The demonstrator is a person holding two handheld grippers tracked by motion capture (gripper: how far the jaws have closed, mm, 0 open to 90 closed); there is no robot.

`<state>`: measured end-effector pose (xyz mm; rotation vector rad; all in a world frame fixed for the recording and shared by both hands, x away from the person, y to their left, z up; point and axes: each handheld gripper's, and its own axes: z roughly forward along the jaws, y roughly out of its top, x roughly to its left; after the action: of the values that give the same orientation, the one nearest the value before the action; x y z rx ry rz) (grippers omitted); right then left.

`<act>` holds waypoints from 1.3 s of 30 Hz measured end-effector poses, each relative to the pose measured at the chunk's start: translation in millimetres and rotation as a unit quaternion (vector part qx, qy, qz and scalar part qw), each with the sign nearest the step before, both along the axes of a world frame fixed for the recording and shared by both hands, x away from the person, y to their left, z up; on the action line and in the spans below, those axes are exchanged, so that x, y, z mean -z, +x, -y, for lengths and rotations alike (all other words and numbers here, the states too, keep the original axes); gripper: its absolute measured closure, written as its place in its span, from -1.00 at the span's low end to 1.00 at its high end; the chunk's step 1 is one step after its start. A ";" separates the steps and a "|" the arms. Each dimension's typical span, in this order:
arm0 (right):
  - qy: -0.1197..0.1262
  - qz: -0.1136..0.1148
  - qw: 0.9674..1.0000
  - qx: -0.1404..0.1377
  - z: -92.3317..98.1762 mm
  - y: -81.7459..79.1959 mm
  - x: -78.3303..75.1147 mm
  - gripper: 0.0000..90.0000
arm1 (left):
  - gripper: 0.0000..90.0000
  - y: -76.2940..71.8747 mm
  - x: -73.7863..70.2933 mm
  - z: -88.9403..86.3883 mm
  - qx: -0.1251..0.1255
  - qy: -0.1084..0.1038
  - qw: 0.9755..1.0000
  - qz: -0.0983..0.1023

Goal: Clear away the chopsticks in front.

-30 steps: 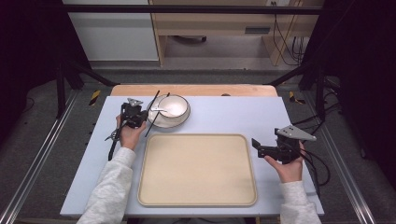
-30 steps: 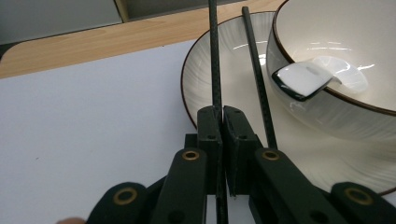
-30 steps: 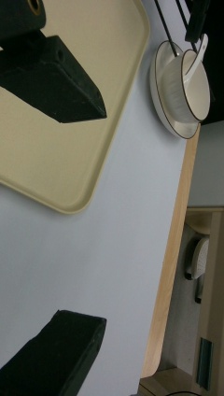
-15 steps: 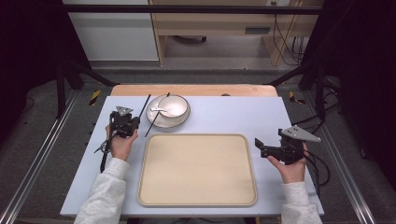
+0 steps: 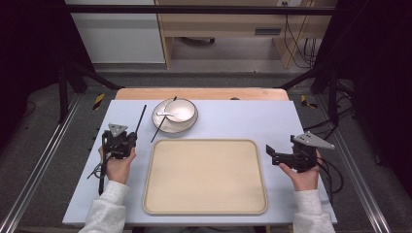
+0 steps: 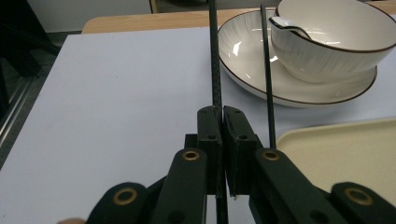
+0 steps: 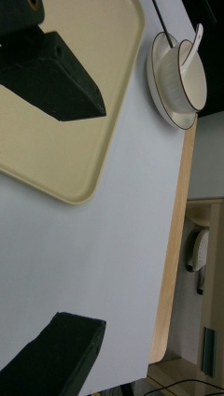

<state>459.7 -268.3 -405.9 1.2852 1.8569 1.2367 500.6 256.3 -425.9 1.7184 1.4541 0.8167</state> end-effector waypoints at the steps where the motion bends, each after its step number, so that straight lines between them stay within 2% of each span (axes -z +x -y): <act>1: 0.000 -0.001 1.000 0.001 0.2 -0.4 0.3 -0.96 | 0.90 -8.3 0.5 1.4 0.000 0.002 1.000 0.006; 2: 0.000 -0.001 1.000 0.001 0.2 -0.4 0.3 -0.96 | 0.90 -8.3 0.5 1.4 0.000 0.002 1.000 0.006; 4: -0.002 -0.003 1.000 0.001 0.1 -0.4 1.1 -0.96 | 0.90 -19.4 -2.3 2.5 0.000 -0.001 1.000 0.013; 7: -0.002 -0.002 1.000 0.000 -0.4 -0.8 1.3 -0.96 | 0.90 -26.9 -4.8 3.8 0.001 -0.001 1.000 0.022; 9: -0.003 -0.002 1.000 0.000 -0.2 -1.0 1.2 -0.96 | 0.90 -38.7 -8.0 7.2 0.002 -0.004 1.000 0.031; 13: -0.003 -0.002 1.000 0.000 0.0 -1.6 1.0 -0.96 | 0.90 -46.4 -11.1 12.9 0.001 -0.003 0.999 0.038; 17: -0.003 -0.001 1.000 0.001 0.8 -2.1 0.5 -0.96 | 0.90 -55.0 -11.1 27.9 0.011 0.003 0.999 0.041; 21: -0.002 0.000 1.000 0.000 0.6 -2.3 0.4 -0.96 | 0.90 -59.3 -9.7 36.0 0.004 0.005 0.999 0.042; 23: -0.003 0.000 1.000 -0.002 0.0 -2.2 0.8 -0.96 | 0.90 -62.8 -7.8 40.9 -0.005 0.001 0.999 0.040; 25: -0.003 0.000 1.000 -0.002 -0.4 -2.1 1.0 -0.96 | 0.90 -67.8 -5.9 44.8 -0.009 -0.012 0.999 0.041; 30: -0.004 -0.002 1.000 -0.006 -2.1 -1.7 2.3 -0.96 | 0.90 -79.7 1.1 56.1 -0.013 -0.011 0.999 0.046; 32: -0.005 -0.003 1.000 -0.006 -2.3 -1.6 2.4 -0.96 | 0.90 -85.4 5.9 59.0 -0.015 -0.032 0.998 0.045; 33: -0.004 -0.004 1.000 -0.006 -2.6 -1.5 2.6 -0.96 | 0.90 -88.7 10.1 62.6 -0.018 -0.024 0.998 0.046; 36: -0.005 -0.006 1.000 -0.007 -3.5 -1.1 3.3 -0.96 | 0.90 -95.4 22.7 69.7 -0.016 -0.026 0.999 0.038; 39: -0.005 -0.006 1.000 -0.008 -3.8 -1.1 3.5 -0.96 | 0.90 -99.0 28.7 72.4 -0.013 -0.032 0.999 0.030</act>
<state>458.6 -264.5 -409.4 1.2769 1.8826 1.2287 401.6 183.9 -454.5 1.6166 1.4490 0.8197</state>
